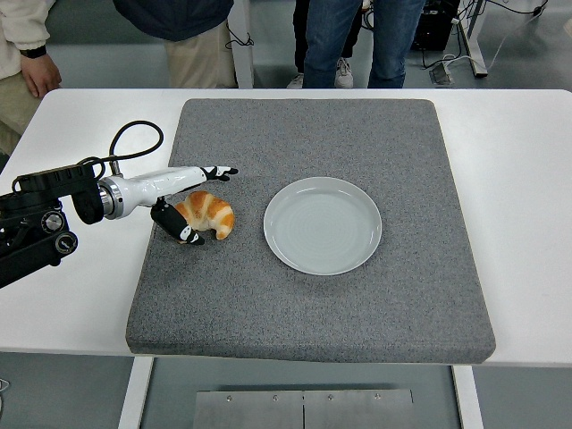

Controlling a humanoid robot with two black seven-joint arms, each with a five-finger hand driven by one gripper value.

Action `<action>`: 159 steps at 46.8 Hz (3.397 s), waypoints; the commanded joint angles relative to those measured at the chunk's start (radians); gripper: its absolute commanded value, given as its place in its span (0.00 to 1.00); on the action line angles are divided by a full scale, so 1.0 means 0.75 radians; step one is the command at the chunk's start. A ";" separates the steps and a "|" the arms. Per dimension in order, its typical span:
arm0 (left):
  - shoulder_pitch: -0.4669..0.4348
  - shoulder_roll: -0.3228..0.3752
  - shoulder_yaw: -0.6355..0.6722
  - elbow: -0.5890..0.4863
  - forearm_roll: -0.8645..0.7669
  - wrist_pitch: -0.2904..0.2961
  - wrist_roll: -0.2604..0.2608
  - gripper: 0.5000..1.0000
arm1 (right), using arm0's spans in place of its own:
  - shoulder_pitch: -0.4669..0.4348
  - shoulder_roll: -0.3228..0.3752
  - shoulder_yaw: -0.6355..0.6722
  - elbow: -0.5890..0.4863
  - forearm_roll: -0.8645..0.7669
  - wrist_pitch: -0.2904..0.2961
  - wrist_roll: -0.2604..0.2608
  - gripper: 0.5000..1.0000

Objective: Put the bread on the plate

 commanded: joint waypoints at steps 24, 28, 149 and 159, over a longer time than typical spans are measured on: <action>0.016 -0.032 0.004 0.096 0.037 0.082 -0.011 0.93 | 0.000 0.000 0.000 0.000 0.000 0.000 0.000 1.00; 0.016 -0.042 0.004 0.102 0.037 0.090 -0.011 0.93 | 0.000 0.000 0.000 0.000 0.000 0.000 0.000 1.00; -0.660 0.046 -0.002 0.100 -0.055 -0.172 -0.118 0.00 | 0.000 0.000 0.000 0.000 0.000 0.000 -0.002 1.00; -0.714 0.003 0.000 0.086 -0.051 -0.194 -0.118 0.00 | 0.000 0.000 0.000 0.000 0.000 0.000 0.000 1.00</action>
